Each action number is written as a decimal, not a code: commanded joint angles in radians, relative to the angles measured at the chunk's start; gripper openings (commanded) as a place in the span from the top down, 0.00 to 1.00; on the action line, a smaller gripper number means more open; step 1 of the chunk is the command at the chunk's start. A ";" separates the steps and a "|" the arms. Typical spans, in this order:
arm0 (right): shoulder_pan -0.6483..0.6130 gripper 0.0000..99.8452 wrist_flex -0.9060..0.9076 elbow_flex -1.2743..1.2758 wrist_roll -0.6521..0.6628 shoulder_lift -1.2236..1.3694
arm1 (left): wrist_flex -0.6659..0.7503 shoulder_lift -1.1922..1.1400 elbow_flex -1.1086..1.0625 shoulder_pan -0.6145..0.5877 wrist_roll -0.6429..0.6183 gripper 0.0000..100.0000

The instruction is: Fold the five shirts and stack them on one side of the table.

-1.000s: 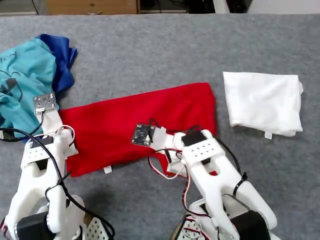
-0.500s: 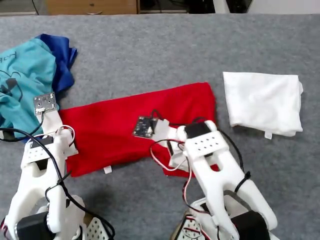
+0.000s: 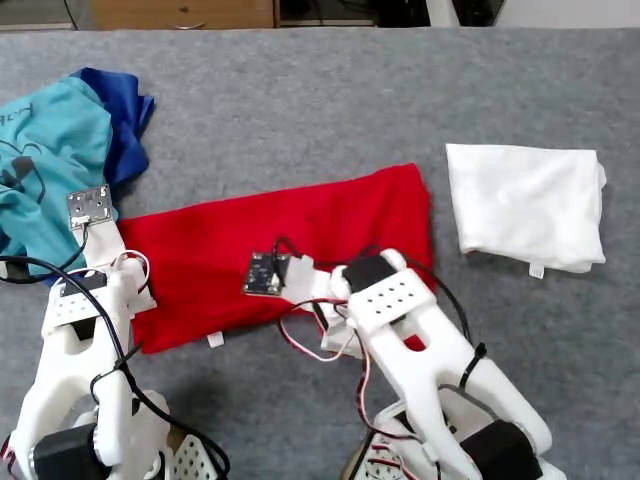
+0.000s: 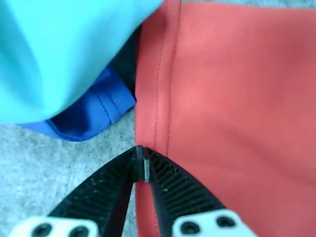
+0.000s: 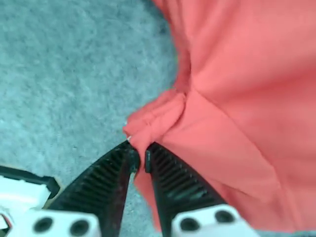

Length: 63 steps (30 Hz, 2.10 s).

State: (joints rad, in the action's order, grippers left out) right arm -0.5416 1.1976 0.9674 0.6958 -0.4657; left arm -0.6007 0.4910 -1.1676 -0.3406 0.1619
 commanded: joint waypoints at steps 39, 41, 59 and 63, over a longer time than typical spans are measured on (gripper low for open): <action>0.189 0.66 0.374 -0.151 0.201 -0.291 | 0.008 -0.002 0.041 -0.005 0.066 0.98; 0.194 0.66 0.400 -0.232 0.201 -0.334 | 0.006 0.001 0.043 -0.005 0.064 0.98; 0.427 0.99 -0.265 -0.337 -0.068 0.318 | -0.384 -0.056 0.292 0.153 -0.015 0.98; 0.487 0.99 -0.282 -0.433 -0.101 0.446 | -0.287 -0.067 0.138 0.160 0.017 0.98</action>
State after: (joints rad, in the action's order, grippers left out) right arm -0.0997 0.9444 0.6252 0.6191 -0.0790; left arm -0.9413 0.4250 -0.9544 -0.1964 0.1527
